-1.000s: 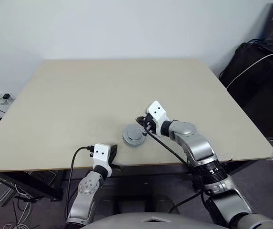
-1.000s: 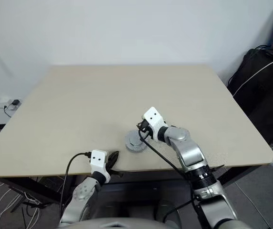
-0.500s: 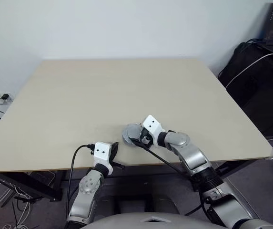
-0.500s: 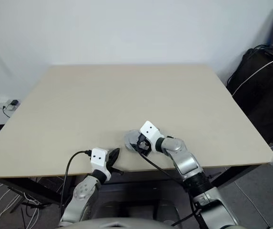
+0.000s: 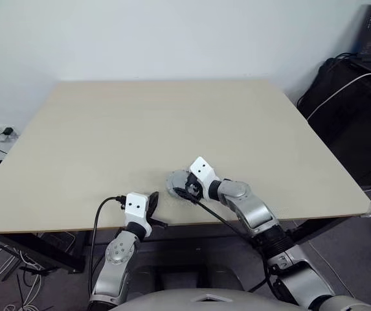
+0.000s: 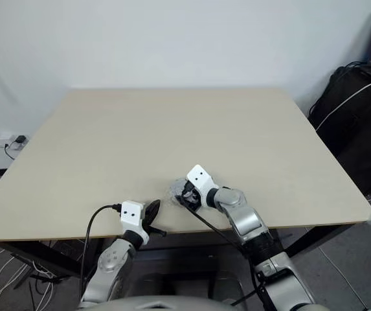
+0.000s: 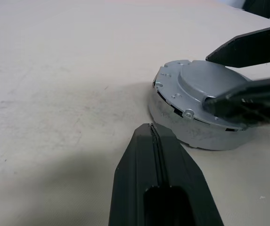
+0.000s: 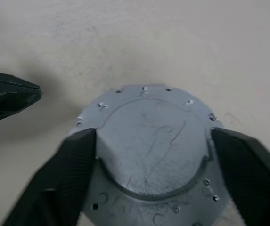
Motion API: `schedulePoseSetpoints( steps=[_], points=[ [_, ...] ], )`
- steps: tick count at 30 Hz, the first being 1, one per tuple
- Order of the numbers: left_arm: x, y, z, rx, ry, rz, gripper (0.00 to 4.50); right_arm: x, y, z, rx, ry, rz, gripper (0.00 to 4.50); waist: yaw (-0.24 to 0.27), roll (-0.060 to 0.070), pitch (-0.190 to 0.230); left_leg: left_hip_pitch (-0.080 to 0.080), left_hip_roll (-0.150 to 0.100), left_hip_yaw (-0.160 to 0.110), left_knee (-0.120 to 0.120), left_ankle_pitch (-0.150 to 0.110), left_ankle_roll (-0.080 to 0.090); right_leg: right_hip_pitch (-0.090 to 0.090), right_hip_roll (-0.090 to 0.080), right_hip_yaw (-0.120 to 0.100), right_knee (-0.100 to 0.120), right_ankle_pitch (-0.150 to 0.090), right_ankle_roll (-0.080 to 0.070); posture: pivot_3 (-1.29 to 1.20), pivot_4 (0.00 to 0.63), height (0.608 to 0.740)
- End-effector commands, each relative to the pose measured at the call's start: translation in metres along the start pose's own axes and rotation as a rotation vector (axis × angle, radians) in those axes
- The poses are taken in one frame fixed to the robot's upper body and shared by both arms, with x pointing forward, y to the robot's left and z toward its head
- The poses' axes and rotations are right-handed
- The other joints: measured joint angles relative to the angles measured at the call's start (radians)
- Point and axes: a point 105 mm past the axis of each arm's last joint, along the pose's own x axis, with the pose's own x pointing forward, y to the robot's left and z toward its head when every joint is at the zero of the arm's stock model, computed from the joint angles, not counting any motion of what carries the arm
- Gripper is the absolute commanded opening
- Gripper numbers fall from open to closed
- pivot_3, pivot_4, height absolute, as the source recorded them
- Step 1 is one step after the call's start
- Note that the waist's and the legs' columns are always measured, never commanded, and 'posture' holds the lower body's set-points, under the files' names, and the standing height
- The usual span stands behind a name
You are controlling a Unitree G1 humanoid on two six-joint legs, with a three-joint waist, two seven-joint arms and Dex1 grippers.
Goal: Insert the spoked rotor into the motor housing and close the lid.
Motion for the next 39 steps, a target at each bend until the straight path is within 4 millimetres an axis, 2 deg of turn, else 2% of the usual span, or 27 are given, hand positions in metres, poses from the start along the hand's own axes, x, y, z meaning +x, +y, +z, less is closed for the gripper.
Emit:
schedulePoseSetpoints(
  steps=[1,6,16,39],
  points=[
    [0.002,-0.002,0.014,0.000,-0.059,-0.010,0.00,-0.004,-0.008,0.006,0.022,-0.012,-0.027,3.24,0.000,0.000,0.000,0.000,0.000,0.000,0.000,0.000,0.000,0.000,0.000,0.000,0.000,0.000,0.000,0.00,0.000,0.740],
    [0.003,-0.003,0.014,-0.005,-0.059,-0.011,0.00,-0.006,-0.011,0.014,0.019,-0.046,-0.047,3.24,0.000,0.000,0.000,-0.001,0.000,0.000,0.000,0.000,0.000,0.000,0.000,0.000,0.000,0.000,0.000,0.00,0.000,0.740],
    [0.002,-0.003,0.014,-0.009,-0.063,-0.008,0.00,-0.004,-0.010,0.013,-0.035,-0.032,-0.065,3.24,0.000,0.000,0.000,-0.001,0.000,0.000,0.000,0.000,0.000,0.000,0.000,0.000,0.000,0.000,0.000,0.00,0.000,0.740],
    [0.004,-0.003,0.015,-0.002,-0.059,-0.013,0.00,-0.004,-0.010,-0.006,-0.095,0.107,0.042,3.24,0.001,0.000,0.000,-0.001,-0.001,0.000,0.000,0.000,0.000,0.000,0.000,0.000,-0.001,0.000,0.000,0.00,0.000,0.740]
  ],
)
